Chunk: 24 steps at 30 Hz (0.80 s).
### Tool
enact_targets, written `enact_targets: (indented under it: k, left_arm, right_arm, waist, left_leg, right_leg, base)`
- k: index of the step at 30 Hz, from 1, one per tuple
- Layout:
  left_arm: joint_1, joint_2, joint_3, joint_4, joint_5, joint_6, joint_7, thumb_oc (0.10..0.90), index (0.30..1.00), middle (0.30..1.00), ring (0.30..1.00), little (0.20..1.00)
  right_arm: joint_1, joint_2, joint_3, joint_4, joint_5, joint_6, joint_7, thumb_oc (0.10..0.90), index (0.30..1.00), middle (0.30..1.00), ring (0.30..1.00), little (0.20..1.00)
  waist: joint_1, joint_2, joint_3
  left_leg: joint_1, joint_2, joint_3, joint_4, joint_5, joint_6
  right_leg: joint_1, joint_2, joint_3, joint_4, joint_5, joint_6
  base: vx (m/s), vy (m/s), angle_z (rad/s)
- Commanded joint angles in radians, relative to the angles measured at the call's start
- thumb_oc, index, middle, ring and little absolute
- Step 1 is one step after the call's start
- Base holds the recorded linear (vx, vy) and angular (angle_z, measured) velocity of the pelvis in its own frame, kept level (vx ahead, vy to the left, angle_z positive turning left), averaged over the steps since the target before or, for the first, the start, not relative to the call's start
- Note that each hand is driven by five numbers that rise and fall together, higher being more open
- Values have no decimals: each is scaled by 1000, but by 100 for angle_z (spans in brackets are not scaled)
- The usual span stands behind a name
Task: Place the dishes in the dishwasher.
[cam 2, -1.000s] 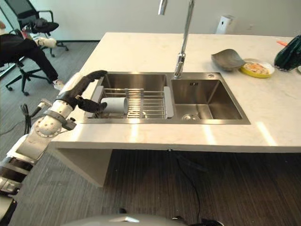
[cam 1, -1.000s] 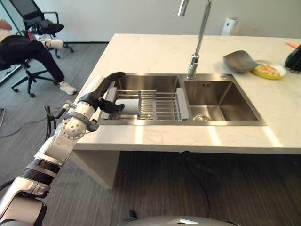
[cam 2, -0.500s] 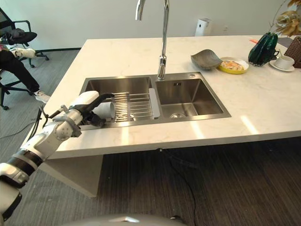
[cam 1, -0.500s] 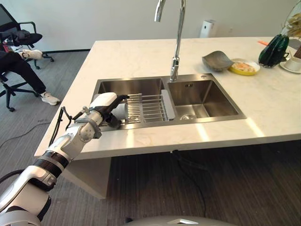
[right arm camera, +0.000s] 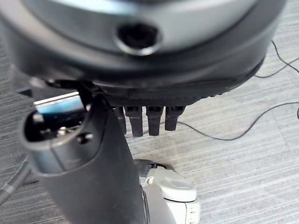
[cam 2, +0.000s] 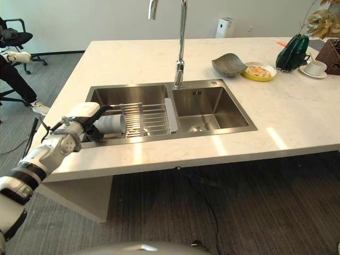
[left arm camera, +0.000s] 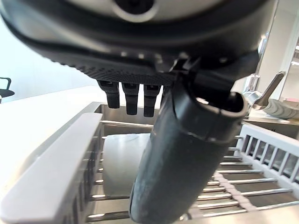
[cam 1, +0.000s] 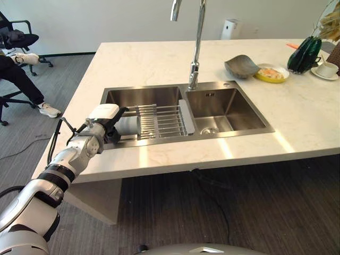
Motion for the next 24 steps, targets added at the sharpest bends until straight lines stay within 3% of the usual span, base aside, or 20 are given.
enact_targets:
  k: [1, 8, 24]
  left_arm:
    - [-280, 30, 15, 75, 52, 10, 97, 800, 900, 900, 900, 900]
    - [-319, 6, -35, 198, 52, 10, 102, 800, 900, 900, 900, 900]
    - [-326, -21, -75, 270, -2, -16, 78, 800, 900, 900, 900, 900]
  right_arm:
    - [-60, -34, 37, 6, 23, -12, -15, 800, 900, 900, 900, 900]
    - [-70, -34, 55, 8, 26, -15, -24, 800, 900, 900, 900, 900]
    - [-74, -33, 61, 25, 22, -15, -28, 800, 900, 900, 900, 900]
  waist:
    - [15, 30, 33]
    - [6, 28, 38]
    - [-14, 29, 44]
  left_leg:
    - [36, -8, -12, 11, -96, -12]
    - [36, -6, 2, 11, -96, -11]
    - [51, -5, 41, 11, -104, -7]
  right_leg:
    - [-40, -54, -60, 16, -12, 108]
    - [-48, -53, -53, 16, -7, 110]
    - [-70, -54, -27, 16, 8, 116]
  base:
    - [8, 5, -3]
    - [0, 0, 0]
    - [11, 11, -8]
